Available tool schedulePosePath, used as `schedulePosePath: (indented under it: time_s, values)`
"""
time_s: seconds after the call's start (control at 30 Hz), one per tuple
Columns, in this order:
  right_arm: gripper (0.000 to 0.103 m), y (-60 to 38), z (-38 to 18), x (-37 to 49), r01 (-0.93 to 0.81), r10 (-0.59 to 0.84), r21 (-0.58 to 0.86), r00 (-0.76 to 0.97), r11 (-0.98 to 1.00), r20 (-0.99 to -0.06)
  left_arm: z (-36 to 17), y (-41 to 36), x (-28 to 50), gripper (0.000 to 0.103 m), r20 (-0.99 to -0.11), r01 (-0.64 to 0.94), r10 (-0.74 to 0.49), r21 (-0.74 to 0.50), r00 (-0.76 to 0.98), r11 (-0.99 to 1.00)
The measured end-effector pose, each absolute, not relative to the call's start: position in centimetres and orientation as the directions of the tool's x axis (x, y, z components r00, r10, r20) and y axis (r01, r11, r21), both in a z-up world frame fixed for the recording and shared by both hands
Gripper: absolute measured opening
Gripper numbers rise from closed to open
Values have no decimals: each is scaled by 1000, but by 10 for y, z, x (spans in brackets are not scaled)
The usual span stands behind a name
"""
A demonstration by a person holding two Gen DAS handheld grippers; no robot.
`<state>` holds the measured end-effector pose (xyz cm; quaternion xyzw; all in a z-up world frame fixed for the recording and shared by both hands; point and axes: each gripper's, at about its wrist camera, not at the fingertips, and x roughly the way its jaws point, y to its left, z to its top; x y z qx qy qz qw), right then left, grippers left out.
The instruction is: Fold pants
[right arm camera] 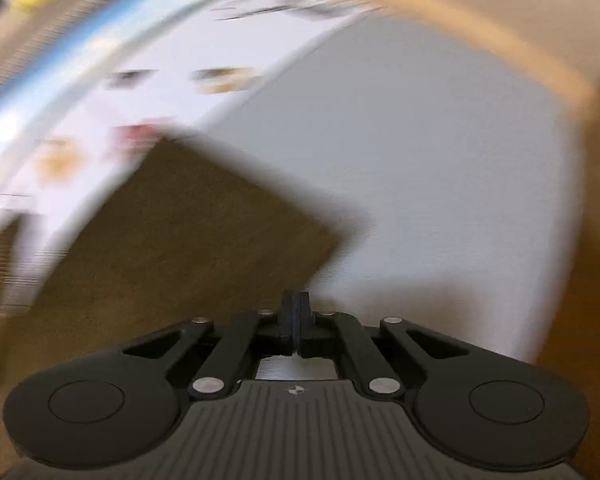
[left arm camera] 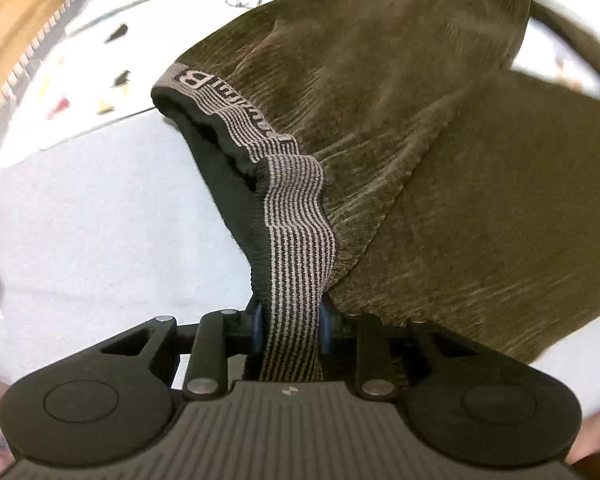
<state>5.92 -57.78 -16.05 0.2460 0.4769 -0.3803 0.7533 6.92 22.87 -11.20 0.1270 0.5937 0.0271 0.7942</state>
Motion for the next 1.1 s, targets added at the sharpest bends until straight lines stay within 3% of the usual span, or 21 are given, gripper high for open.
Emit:
schedulePosePath:
  time_s: [0.1,0.23,0.27,0.33,0.4,0.6,0.63,0.67,0.7,0.73,0.83,1.0,1.1]
  values:
    - [0,-606,-170,24,841,-326,-31,175,541,-929,-115,243,63,31,-931,81,242,273,272,959]
    - [5,-622,-186,1,823,-76,273,355,498,-932,-114,256,71,48,-949,-7,193,197,250,980]
    - [11,-622,-184,5,801,-68,307,395,514,-916,-113,258,74,53,-952,-31,183,181,247,983]
    - [58,-616,-183,14,761,-63,319,425,564,-903,-109,263,79,70,-955,-74,160,146,249,987]
    - [68,-612,-188,25,753,-48,312,414,579,-909,-109,265,81,74,-958,-89,140,122,250,989]
    - [69,-613,-211,49,775,-71,244,348,584,-935,-133,264,86,75,-970,-95,141,124,196,988]
    - [63,-609,-211,54,761,-96,214,340,612,-935,-134,264,87,75,-971,-100,135,117,197,988]
    - [50,-605,-211,60,740,-121,182,336,648,-934,-137,266,91,75,-971,-105,130,111,199,988]
    - [30,-602,-211,65,716,-136,157,334,680,-933,-139,267,95,72,-971,-108,127,107,203,988]
    - [22,-599,-210,69,683,-122,165,351,712,-929,-139,267,96,68,-969,-109,126,105,210,988]
    - [19,-600,-202,72,656,-131,148,358,740,-925,-140,265,104,51,-964,-120,138,113,229,986]
    - [12,-638,-176,27,811,-240,206,388,547,-890,-134,237,109,41,-958,-21,99,97,269,995]
    - [12,-657,-179,1,867,-295,126,296,481,-909,-130,209,106,35,-952,97,74,108,299,990]
